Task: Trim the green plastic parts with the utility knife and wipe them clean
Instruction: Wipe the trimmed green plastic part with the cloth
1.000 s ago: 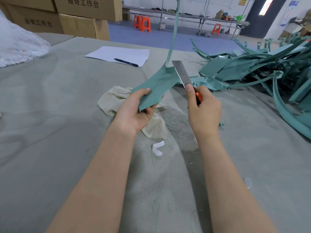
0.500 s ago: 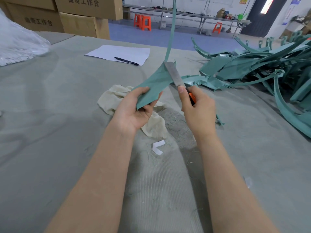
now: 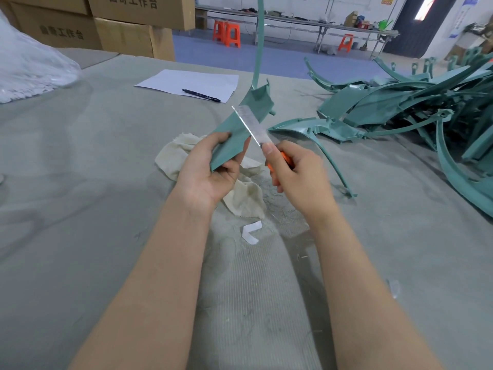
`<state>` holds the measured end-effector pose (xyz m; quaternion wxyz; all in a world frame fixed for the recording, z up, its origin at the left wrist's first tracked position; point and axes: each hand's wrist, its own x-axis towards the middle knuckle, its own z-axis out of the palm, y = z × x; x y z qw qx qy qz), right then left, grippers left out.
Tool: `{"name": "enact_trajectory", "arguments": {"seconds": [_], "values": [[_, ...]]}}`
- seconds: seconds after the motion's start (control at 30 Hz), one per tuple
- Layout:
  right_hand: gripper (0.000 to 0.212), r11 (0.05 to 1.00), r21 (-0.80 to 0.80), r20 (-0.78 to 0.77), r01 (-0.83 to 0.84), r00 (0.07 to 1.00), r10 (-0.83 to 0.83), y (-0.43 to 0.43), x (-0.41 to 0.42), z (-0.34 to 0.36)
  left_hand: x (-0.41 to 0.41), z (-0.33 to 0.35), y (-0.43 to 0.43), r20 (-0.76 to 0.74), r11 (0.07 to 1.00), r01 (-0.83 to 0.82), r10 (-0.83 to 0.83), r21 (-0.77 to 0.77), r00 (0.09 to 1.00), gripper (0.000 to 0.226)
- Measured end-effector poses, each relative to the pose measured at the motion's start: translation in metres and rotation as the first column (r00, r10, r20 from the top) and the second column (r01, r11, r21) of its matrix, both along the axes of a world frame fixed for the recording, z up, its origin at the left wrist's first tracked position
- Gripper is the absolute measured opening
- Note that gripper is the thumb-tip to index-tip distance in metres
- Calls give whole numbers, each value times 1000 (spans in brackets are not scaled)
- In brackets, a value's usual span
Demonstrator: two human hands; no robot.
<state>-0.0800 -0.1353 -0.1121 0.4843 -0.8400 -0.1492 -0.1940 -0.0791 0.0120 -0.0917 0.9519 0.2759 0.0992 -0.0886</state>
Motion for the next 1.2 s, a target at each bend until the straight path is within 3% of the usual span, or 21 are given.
{"name": "enact_trajectory", "arguments": {"seconds": [0.2,0.37,0.5,0.63,0.77,1.2], "values": [[40,996,8,-64,-93,994,93,3,-2,0,3,2,2,-9,1000,-11,10,-28,1000,13],[37,955,-112,-174,-275,951,254,19,-11,-1,2,2,6,3,981,-94,96,-172,995,16],[36,950,54,-160,-307,936,312,18,-12,6,2,3,5,21,983,-94,99,-160,995,15],[40,991,136,45,5,999,-11,7,-8,10,2,5,3,28,999,-38,37,17,999,13],[40,938,215,113,272,947,-301,-4,-3,11,-2,5,-1,62,995,-1,-5,99,998,12],[33,916,163,192,366,899,-393,-6,-3,5,-1,4,-3,64,990,20,-29,141,997,12]]}}
